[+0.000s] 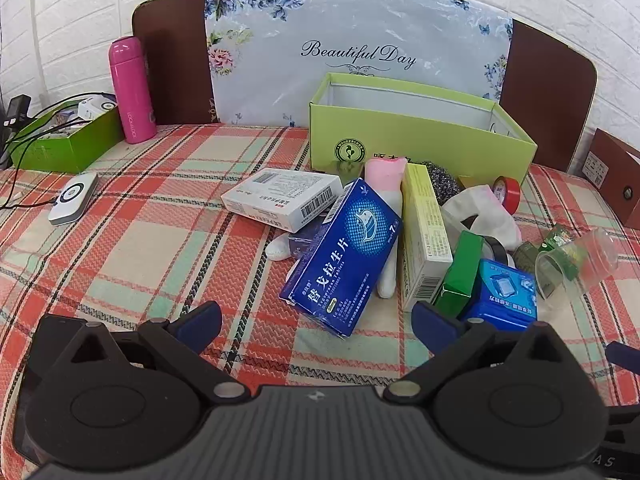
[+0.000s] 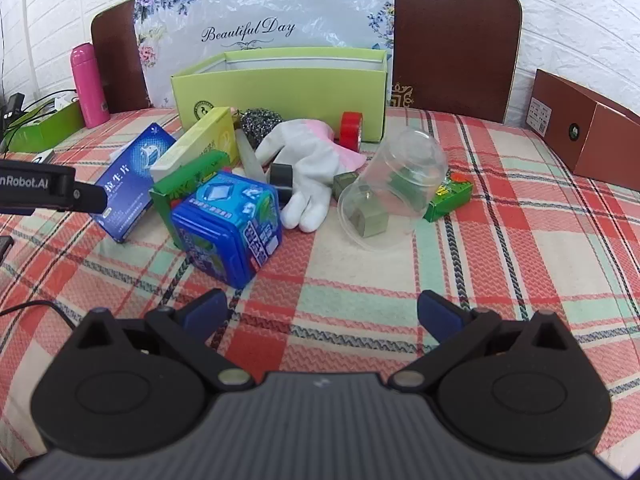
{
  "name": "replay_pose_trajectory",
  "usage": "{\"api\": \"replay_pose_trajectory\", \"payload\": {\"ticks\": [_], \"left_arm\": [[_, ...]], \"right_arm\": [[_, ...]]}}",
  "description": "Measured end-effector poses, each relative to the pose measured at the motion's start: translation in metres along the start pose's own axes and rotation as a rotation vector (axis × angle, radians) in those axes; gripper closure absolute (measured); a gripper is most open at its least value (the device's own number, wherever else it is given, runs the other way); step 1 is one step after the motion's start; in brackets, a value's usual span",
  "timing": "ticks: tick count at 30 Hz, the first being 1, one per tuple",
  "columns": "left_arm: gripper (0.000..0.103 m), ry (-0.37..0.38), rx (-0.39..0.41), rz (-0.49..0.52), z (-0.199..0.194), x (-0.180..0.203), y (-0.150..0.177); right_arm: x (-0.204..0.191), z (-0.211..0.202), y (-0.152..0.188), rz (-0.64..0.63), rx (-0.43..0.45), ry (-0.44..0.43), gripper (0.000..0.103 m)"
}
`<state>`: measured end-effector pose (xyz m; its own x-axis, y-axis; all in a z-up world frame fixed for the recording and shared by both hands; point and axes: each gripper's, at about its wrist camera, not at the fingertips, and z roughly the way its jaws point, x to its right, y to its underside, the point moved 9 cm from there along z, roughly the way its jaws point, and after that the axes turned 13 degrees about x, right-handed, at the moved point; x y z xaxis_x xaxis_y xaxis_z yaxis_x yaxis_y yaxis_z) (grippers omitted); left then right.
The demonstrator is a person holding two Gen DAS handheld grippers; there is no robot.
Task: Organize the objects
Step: 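Grasp the blue medicine box with the left tool while the right tool grasps the blue cube box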
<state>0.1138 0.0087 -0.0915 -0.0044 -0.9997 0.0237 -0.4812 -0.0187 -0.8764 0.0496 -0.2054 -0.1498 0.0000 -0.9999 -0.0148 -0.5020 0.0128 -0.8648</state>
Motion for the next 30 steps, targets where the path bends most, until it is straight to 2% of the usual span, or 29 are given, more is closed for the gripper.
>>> {"api": "replay_pose_trajectory", "payload": {"ticks": [11, 15, 21, 25, 26, 28, 30], "left_arm": [[0.0, 0.006, -0.018, -0.002, 0.01, -0.002, 0.002], [0.0, 0.026, -0.002, 0.003, 0.014, -0.004, 0.0], [0.0, 0.096, 0.032, 0.034, 0.026, 0.0, -0.015], [0.0, 0.149, 0.037, 0.041, 0.043, 0.008, -0.021], [0.002, 0.161, 0.018, 0.034, 0.049, 0.009, -0.019], [0.017, 0.186, -0.03, 0.022, 0.061, 0.01, -0.012], [0.039, 0.213, -0.086, -0.001, 0.07, 0.011, 0.0]], "right_arm": [[-0.005, 0.009, 0.003, -0.008, -0.022, -0.005, 0.0], [-0.009, 0.014, 0.003, -0.011, -0.025, -0.019, 0.0], [-0.027, 0.025, -0.001, -0.012, -0.017, -0.103, 0.0], [-0.042, 0.037, -0.012, -0.013, 0.031, -0.157, 0.0], [-0.045, 0.041, -0.014, -0.015, 0.04, -0.168, 0.0], [-0.051, 0.05, -0.019, -0.022, 0.062, -0.185, 0.0], [-0.055, 0.058, -0.02, -0.031, 0.057, -0.179, 0.002]]}}
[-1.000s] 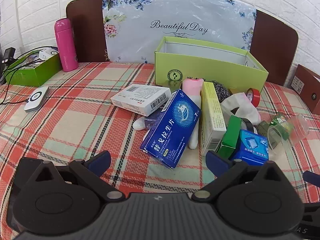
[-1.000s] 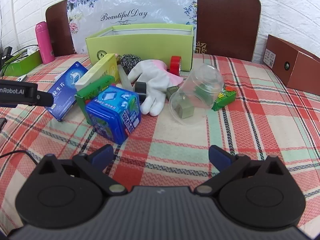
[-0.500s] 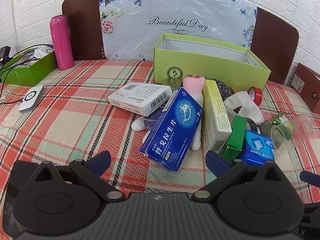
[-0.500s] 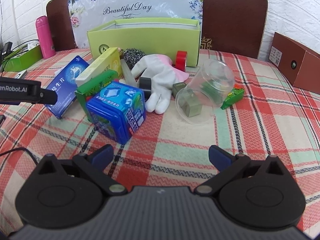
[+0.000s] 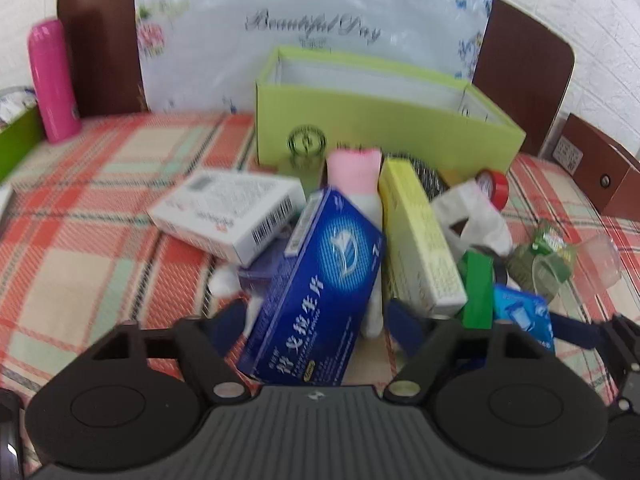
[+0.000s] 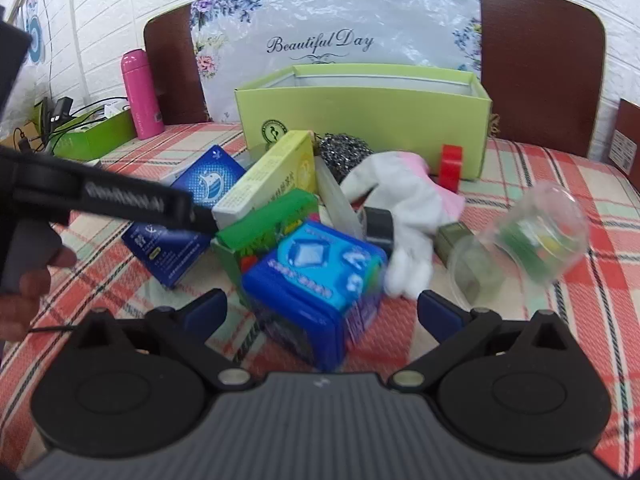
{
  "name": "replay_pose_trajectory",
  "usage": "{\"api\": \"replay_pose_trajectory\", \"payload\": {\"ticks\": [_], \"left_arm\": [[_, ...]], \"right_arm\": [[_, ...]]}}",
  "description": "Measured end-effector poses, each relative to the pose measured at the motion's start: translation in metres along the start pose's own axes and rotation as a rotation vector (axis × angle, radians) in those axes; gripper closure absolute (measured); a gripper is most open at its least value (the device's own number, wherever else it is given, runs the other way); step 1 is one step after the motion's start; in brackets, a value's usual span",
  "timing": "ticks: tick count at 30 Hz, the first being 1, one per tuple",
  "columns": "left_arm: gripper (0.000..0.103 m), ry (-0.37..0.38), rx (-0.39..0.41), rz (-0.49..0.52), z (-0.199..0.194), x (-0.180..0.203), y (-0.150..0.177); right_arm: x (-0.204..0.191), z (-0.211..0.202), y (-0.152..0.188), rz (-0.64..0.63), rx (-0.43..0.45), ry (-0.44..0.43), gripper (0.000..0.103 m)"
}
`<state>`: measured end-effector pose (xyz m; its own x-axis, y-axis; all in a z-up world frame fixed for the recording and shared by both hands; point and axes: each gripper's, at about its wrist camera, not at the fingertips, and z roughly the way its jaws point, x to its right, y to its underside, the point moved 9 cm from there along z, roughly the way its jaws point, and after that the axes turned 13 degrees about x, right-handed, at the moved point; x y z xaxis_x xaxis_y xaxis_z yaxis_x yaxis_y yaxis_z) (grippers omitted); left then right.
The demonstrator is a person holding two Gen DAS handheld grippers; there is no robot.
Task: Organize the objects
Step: 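Grasp the blue medicine box with the left tool while the right tool grasps the blue cube box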
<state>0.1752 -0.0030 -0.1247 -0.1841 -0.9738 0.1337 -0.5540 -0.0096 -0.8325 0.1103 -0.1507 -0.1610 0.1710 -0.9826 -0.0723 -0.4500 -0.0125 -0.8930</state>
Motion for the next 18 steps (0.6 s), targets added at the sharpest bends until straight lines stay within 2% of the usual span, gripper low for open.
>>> {"api": "replay_pose_trajectory", "payload": {"ticks": [4, 8, 10, 11, 13, 14, 18], "left_arm": [[0.041, 0.025, 0.016, -0.029, 0.0, -0.003, 0.01], [0.038, 0.04, 0.016, -0.129, 0.002, -0.007, 0.015], [0.039, 0.05, 0.013, -0.147, -0.001, -0.004, 0.016], [0.05, 0.06, -0.005, -0.141, -0.002, -0.001, 0.017], [0.079, 0.096, -0.014, -0.145, -0.008, 0.005, 0.018], [0.086, 0.117, -0.029, -0.161, -0.01, 0.007, 0.02], [0.086, 0.119, -0.016, -0.142, -0.025, 0.013, 0.023]], "right_arm": [[0.001, 0.006, 0.003, 0.001, 0.0, -0.01, 0.026], [0.001, 0.0, 0.005, -0.001, 0.009, -0.033, 0.029], [0.002, -0.007, 0.007, -0.003, 0.014, -0.037, 0.03], [0.004, -0.01, 0.008, 0.0, 0.012, -0.038, 0.03], [0.008, -0.019, 0.013, 0.016, 0.009, -0.051, 0.03], [0.01, -0.023, 0.014, 0.024, 0.007, -0.056, 0.03], [0.023, -0.047, 0.017, 0.074, 0.014, -0.065, 0.03]]}}
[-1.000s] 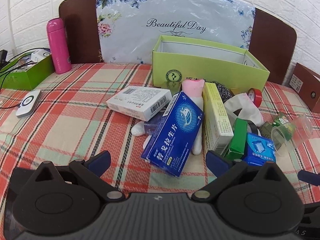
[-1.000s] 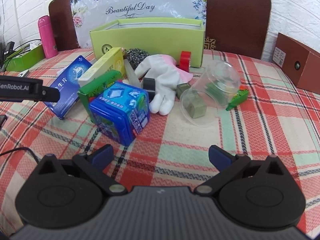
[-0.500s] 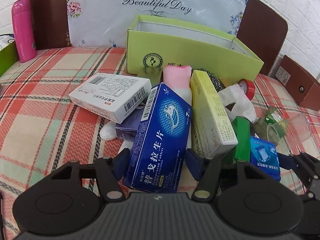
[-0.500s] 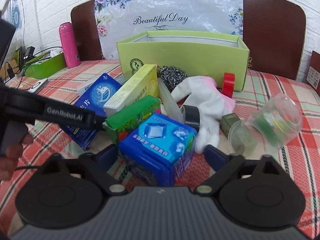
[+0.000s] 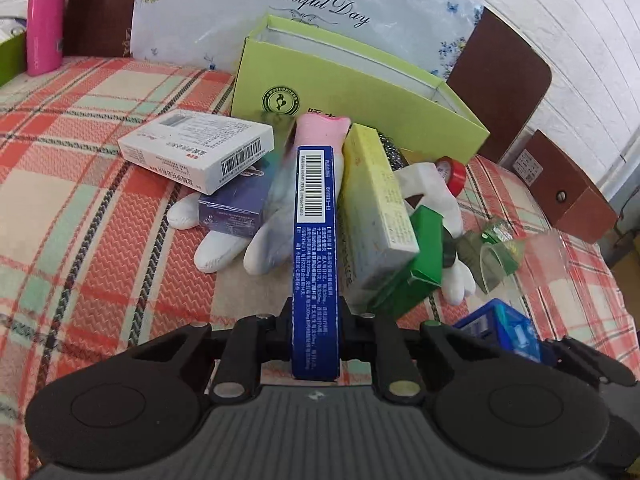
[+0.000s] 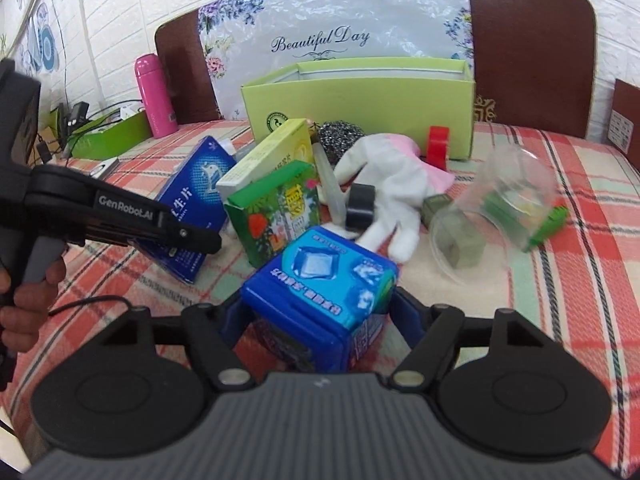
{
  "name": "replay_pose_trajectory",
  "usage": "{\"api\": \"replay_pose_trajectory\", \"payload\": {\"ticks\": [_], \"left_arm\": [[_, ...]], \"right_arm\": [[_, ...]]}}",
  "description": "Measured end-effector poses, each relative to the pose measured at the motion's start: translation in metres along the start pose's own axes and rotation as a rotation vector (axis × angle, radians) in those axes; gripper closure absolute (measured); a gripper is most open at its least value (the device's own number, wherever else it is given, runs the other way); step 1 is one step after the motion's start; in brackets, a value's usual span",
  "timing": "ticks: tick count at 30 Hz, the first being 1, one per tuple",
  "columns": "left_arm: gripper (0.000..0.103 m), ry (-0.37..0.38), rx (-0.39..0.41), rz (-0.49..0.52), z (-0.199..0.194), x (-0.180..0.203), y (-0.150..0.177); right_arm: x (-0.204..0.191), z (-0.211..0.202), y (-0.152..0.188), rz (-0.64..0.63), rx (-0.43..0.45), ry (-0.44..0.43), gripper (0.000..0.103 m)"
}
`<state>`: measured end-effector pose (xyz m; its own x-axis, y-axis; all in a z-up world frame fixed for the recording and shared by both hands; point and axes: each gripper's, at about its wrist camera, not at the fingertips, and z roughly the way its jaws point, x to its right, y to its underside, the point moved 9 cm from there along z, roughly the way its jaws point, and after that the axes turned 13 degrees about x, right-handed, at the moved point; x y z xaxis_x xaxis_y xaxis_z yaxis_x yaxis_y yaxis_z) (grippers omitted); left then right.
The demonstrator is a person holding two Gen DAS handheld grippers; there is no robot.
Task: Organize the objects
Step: 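Grasp the blue medicine box with the left tool while the right tool grasps the blue cube box, then carry both boxes into the lime-green box and open both tools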
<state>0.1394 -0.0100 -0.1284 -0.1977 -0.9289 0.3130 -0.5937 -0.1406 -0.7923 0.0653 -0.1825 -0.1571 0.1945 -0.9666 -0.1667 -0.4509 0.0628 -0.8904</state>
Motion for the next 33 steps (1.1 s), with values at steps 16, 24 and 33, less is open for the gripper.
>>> {"api": "replay_pose_trajectory", "payload": {"ticks": [16, 24, 33], "left_arm": [[0.086, 0.161, 0.198, 0.081, -0.04, 0.058, -0.085], [0.086, 0.154, 0.273, 0.033, -0.011, 0.052, -0.137], [0.086, 0.102, 0.317, -0.016, 0.054, 0.024, -0.196]], "right_arm": [[0.029, -0.02, -0.106, -0.007, 0.258, -0.022, 0.03], [0.042, 0.044, -0.165, 0.01, 0.294, 0.039, 0.03], [0.043, 0.153, -0.191, -0.028, 0.228, 0.117, 0.03]]}}
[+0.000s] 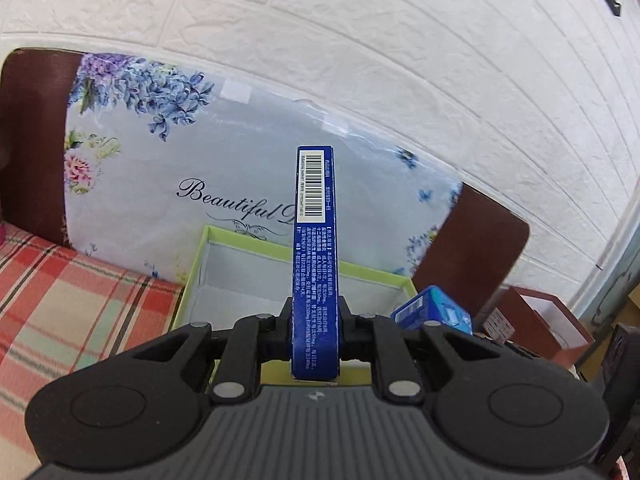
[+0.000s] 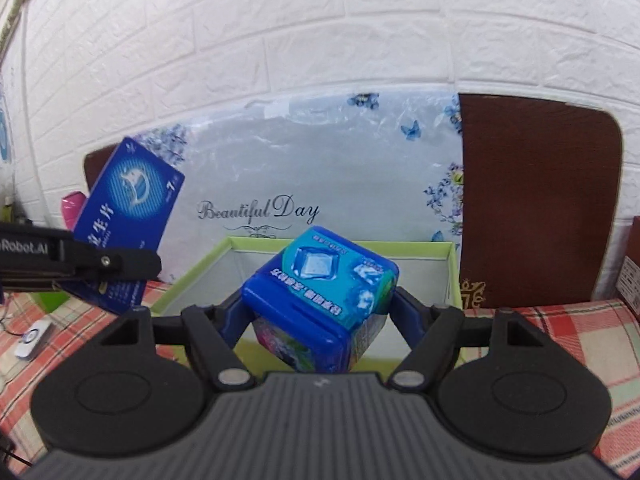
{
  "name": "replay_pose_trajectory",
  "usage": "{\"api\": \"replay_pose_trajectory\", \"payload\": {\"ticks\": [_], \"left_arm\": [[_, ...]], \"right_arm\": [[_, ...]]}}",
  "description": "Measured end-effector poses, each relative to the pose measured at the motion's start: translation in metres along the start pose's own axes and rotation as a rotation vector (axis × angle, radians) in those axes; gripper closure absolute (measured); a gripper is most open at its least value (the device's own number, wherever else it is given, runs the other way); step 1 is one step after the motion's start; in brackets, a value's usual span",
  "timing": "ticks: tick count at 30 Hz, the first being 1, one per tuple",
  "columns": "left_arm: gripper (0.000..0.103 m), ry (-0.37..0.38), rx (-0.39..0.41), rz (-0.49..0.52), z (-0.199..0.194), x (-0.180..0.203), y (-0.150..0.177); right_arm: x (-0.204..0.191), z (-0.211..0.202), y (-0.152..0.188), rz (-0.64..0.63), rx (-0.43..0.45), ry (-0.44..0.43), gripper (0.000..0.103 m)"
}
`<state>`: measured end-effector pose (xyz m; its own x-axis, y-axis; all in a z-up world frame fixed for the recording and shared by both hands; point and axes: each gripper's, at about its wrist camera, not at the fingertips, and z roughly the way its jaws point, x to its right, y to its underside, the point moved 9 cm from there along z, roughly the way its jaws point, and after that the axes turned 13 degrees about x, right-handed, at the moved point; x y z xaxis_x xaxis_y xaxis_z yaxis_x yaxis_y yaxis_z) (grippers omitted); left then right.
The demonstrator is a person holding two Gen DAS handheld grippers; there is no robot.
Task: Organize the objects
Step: 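Carry both boxes into the lime-green box and open both tools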
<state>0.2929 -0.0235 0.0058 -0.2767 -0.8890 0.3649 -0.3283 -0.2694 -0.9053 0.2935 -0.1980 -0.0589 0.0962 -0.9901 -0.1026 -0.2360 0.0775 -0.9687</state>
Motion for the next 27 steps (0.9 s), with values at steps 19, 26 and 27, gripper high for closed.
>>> {"api": "replay_pose_trajectory", "payload": {"ticks": [19, 26, 27], "left_arm": [[0.01, -0.08, 0.029, 0.022, 0.051, -0.041, 0.005], [0.01, -0.083, 0.044, -0.03, -0.003, -0.024, -0.007], [0.01, -0.086, 0.038, -0.039, -0.011, -0.022, -0.006]], "right_arm": [[0.0, 0.072, 0.037, -0.004, -0.097, 0.032, 0.0], [0.017, 0.007, -0.008, 0.129, 0.053, 0.073, 0.0], [0.019, -0.004, -0.011, 0.148, 0.071, 0.069, 0.0]]}}
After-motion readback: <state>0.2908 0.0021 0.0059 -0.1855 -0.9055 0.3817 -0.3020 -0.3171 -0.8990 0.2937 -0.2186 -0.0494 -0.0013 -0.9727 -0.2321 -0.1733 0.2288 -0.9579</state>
